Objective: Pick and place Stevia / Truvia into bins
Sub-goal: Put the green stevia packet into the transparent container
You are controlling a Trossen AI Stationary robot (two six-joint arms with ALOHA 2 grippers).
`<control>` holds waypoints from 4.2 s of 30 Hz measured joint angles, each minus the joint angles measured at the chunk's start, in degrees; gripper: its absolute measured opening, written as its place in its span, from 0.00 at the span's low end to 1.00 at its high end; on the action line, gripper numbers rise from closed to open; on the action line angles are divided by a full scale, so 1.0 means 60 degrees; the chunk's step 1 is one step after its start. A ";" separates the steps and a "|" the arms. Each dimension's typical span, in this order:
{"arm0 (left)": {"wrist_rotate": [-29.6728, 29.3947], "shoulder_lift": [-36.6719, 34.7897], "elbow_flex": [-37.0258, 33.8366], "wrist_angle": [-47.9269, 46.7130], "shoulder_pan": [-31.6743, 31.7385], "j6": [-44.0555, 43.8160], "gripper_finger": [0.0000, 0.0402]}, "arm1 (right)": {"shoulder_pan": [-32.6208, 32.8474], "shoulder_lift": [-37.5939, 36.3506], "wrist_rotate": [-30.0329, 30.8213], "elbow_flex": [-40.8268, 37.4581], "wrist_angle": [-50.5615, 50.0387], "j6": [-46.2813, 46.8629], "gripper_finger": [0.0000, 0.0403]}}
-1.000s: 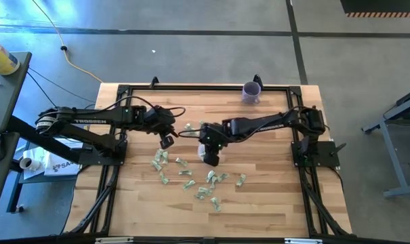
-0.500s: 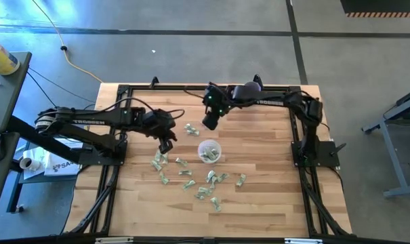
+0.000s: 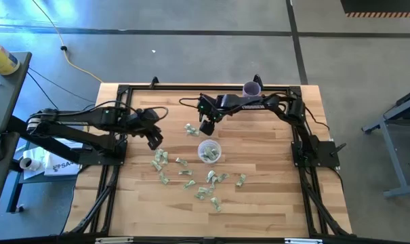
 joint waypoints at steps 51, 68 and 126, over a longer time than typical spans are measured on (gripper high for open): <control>-0.1044 -0.0547 0.0002 -0.0770 0.0005 -0.0569 0.18 | 0.0112 0.1091 0.0281 0.1163 -0.0523 0.0509 0.41; -0.1128 -0.0547 0.0002 -0.0785 0.0005 -0.0390 0.18 | 0.0112 0.1087 0.0274 0.1156 -0.0538 0.0509 0.41; -0.1095 -0.0540 0.0002 -0.0755 0.0004 -0.0408 0.18 | 0.0111 0.1080 0.0270 0.1150 -0.0310 0.0494 0.41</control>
